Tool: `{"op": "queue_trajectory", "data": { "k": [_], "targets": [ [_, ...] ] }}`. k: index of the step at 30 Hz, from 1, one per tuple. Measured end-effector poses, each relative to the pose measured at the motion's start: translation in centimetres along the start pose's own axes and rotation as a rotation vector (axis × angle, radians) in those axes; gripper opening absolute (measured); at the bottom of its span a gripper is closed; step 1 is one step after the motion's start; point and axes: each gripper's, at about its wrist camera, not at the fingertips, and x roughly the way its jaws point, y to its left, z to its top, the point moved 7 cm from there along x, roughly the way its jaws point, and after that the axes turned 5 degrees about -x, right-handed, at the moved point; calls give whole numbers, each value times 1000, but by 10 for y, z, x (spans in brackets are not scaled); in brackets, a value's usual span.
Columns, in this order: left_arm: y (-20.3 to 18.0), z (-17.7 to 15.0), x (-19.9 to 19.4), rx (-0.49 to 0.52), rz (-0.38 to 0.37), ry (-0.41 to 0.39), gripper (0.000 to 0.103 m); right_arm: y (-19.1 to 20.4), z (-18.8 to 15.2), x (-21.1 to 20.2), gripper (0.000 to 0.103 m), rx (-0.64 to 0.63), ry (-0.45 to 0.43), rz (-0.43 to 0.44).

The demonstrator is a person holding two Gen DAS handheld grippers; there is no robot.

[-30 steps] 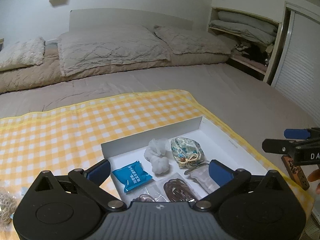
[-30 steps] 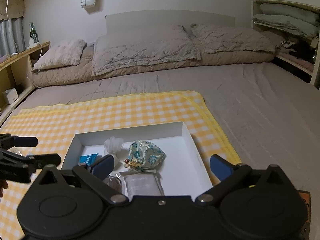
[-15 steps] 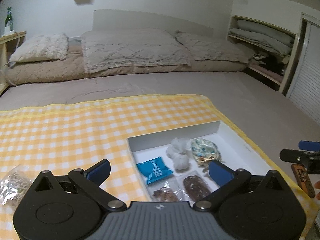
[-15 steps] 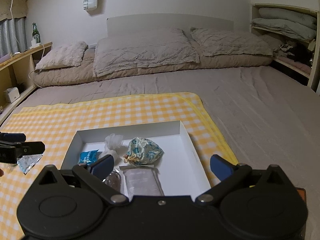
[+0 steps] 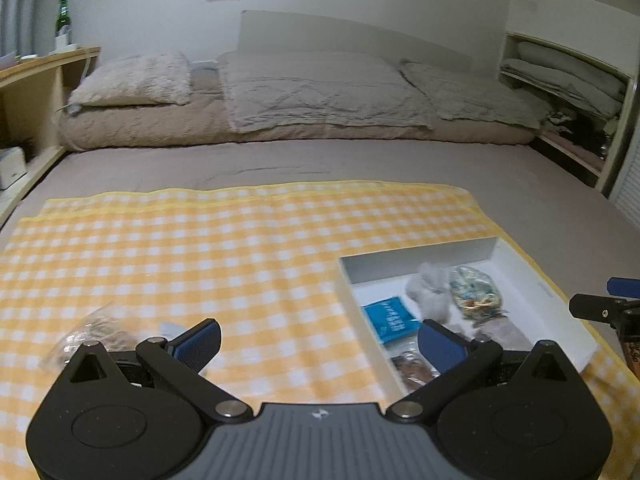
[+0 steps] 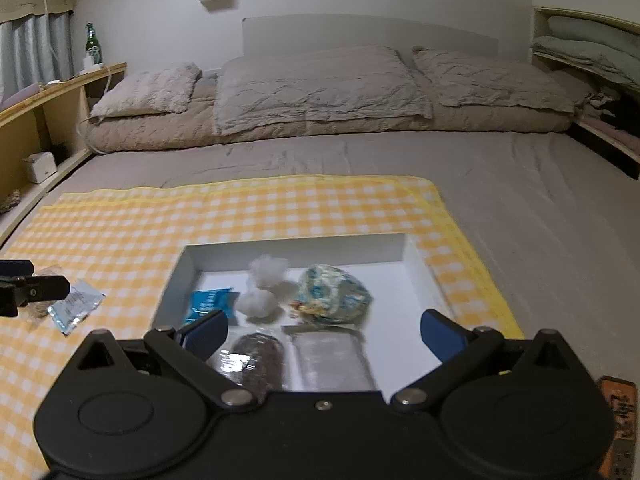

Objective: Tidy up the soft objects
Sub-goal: 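Withdraw both tools from the tray toward the rubber-band bag and foil sachet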

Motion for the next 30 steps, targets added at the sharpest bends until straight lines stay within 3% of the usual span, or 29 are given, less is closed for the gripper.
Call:
{"op": "queue_trajectory", "data": {
  "k": [21, 30],
  "targets": [
    [120, 4, -34, -137, 198, -50, 103, 139, 26, 38, 103, -135, 10, 186],
    [163, -3, -30, -151, 280, -23, 103, 191, 32, 51, 103, -190, 4, 265]
  ]
}}
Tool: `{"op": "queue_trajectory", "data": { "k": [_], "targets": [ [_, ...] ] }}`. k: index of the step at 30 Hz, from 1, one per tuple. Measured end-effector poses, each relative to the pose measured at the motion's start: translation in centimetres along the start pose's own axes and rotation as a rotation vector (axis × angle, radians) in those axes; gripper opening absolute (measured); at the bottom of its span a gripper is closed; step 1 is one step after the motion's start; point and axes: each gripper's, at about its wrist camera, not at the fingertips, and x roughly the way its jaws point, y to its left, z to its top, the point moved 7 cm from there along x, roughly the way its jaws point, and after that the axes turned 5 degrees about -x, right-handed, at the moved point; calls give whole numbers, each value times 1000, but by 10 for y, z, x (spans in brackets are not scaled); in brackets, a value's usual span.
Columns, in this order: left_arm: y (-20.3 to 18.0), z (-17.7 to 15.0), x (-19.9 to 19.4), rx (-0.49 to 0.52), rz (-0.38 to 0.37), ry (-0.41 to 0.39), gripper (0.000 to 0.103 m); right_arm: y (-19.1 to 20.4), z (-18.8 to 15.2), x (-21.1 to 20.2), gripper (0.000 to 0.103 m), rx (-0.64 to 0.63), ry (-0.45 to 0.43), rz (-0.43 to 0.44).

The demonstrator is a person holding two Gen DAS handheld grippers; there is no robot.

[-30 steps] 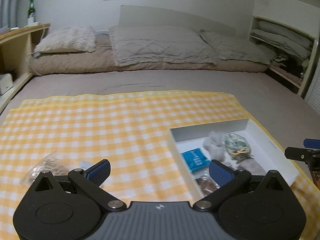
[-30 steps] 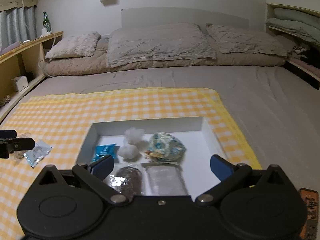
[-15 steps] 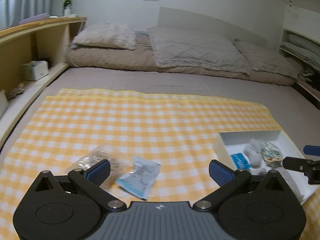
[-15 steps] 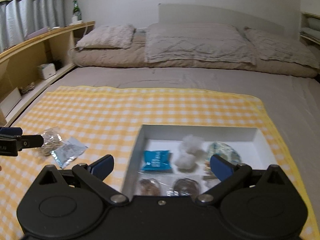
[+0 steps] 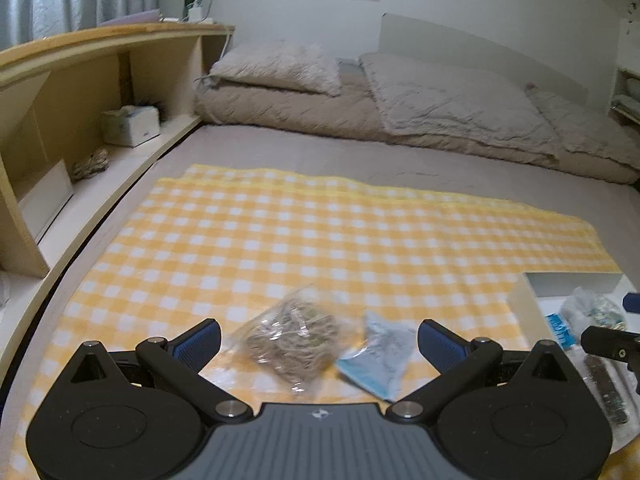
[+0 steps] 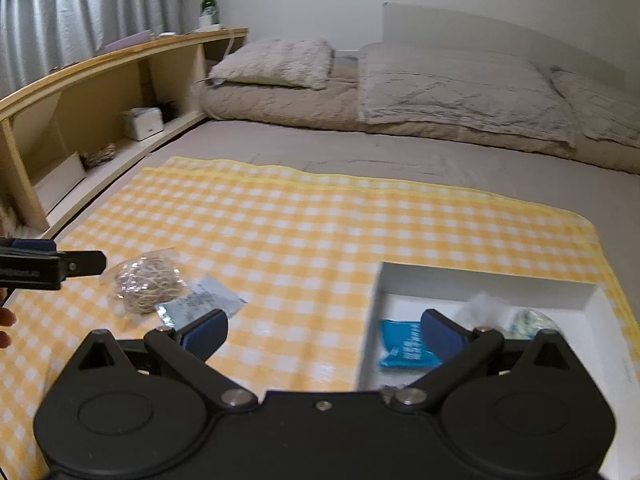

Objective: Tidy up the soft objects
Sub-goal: 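Withdraw both tools from the tray toward the rubber-band bag and foil sachet, then grasp the rubber-band bag with the left tool while the right tool grasps the foil sachet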

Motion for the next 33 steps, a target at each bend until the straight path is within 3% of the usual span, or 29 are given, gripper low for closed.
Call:
{"op": "queue_trajectory", "data": {
  "k": [8, 14, 19, 27, 33],
  "targets": [
    [13, -5, 25, 7, 11, 51, 103, 42, 7, 34, 103, -127, -8, 97],
    [9, -4, 49, 133, -26, 48, 103, 69, 5, 66, 103, -254, -1, 166],
    [8, -9, 72, 167, -58, 96, 103, 90, -5, 89, 103, -370, 25, 247],
    [6, -4, 95, 198, -109, 46, 103, 109, -3, 123, 103, -421, 30, 353],
    [7, 2, 104, 155, -154, 10, 99, 119, -2, 150, 103, -428, 66, 460]
  ]
}}
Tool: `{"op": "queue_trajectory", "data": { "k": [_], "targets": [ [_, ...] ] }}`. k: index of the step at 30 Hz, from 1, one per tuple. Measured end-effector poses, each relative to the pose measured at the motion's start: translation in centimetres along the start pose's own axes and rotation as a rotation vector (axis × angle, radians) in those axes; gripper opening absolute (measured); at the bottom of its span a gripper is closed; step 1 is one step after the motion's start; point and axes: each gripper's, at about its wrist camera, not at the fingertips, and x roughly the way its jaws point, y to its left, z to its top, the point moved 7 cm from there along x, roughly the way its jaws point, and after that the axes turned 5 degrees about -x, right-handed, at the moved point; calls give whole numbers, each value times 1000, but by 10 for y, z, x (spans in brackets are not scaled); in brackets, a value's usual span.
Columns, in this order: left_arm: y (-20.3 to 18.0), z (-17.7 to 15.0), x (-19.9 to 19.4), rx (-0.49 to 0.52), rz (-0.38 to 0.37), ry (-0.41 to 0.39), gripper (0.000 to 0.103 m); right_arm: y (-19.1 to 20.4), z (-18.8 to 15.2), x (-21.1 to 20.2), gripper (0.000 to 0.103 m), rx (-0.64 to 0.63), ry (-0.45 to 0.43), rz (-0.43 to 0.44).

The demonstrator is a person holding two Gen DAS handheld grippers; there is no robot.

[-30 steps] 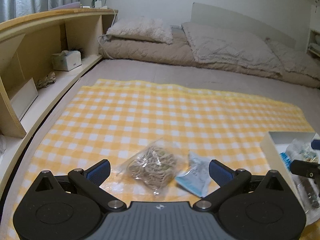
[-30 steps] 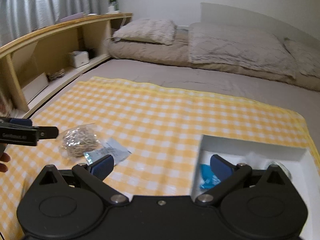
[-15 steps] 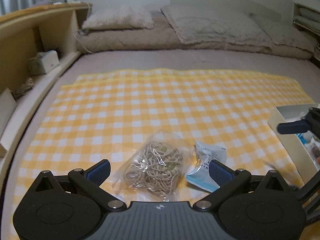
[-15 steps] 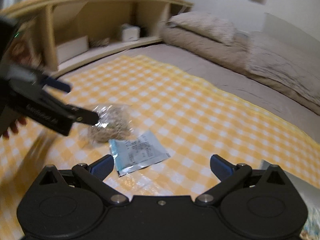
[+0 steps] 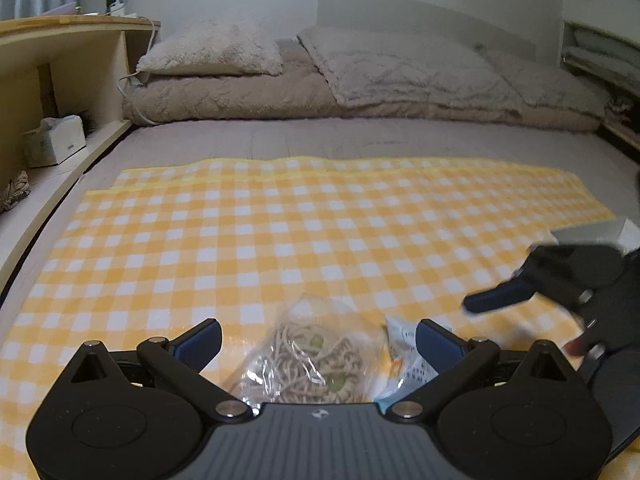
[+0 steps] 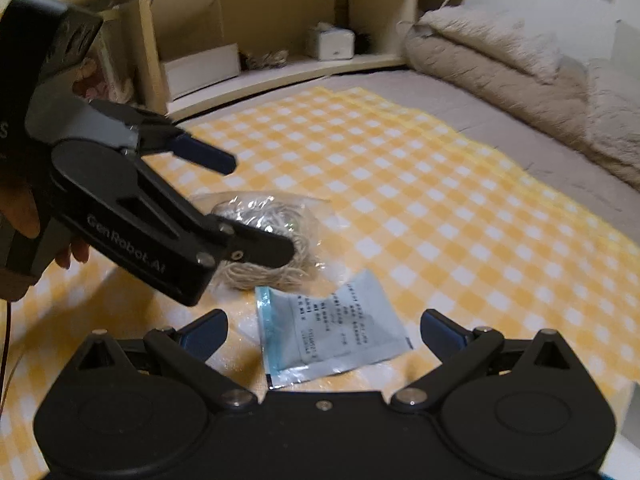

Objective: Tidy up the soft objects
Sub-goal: 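Grasp the rubber-band bag with the left tool while the right tool grasps the foil sachet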

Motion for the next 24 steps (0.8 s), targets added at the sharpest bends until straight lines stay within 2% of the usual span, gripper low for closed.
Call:
{"op": "queue_trajectory", "data": {
  "k": [6, 13, 15, 24],
  "targets": [
    [6, 1, 9, -55, -30, 18, 98, -2, 3, 27, 103, -31, 12, 41],
    [2, -11, 18, -10, -49, 81, 98, -2, -4, 39, 102, -26, 80, 66],
    [1, -13, 20, 9, -46, 90, 98, -4, -5, 34, 87, -12, 82, 68],
    [9, -20, 26, 70, 4, 126, 98, -12, -17, 16, 77, 18, 111, 72]
  ]
}}
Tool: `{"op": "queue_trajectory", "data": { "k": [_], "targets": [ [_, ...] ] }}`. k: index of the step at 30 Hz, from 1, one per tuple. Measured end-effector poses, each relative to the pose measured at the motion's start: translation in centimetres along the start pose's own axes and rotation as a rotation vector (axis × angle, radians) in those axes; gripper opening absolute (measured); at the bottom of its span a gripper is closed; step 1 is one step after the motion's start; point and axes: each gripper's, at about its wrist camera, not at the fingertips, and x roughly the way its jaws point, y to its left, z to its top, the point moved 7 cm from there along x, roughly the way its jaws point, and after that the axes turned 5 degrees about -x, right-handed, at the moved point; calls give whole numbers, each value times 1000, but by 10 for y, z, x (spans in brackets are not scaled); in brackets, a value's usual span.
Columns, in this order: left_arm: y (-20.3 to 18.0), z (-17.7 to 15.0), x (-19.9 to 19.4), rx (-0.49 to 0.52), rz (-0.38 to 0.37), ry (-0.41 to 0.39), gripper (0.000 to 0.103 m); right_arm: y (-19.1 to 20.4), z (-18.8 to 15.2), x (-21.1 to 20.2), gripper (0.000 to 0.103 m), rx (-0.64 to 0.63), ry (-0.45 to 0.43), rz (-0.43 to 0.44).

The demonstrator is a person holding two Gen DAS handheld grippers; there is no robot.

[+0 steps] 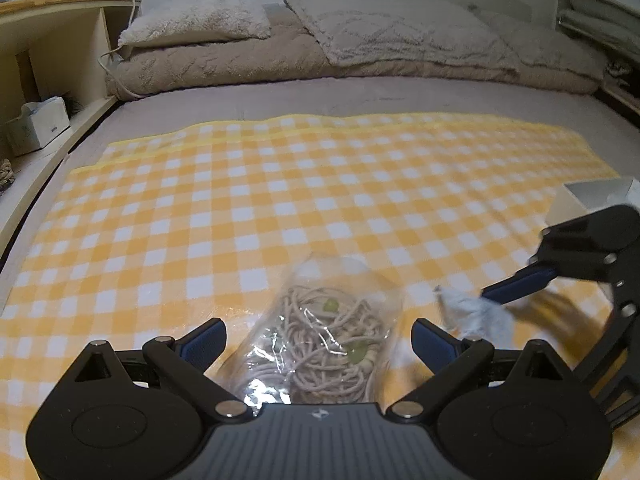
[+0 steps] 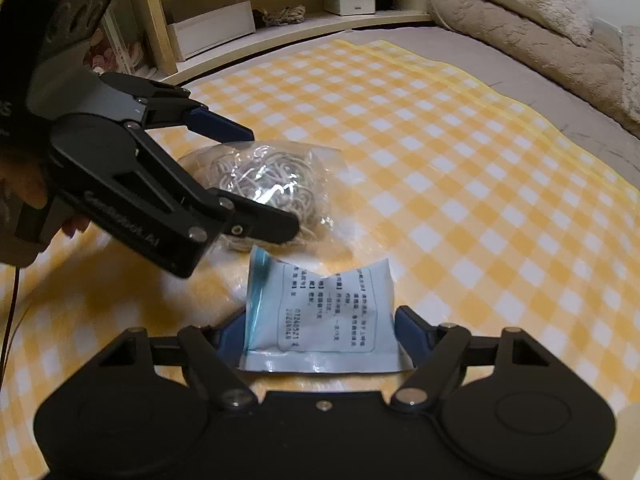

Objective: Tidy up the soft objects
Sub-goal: 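Grasp the rubber-band bag with the left tool while the right tool grasps the foil sachet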

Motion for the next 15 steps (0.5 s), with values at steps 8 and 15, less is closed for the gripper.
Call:
{"op": "queue_trajectory", "data": {
  "k": [8, 15],
  "targets": [
    [-17, -7, 7, 132, 25, 83, 76, -6, -14, -12, 75, 30, 50, -65],
    [-16, -2, -1, 106, 61, 84, 64, -17, -14, -23, 75, 88, 56, -159]
  ]
}}
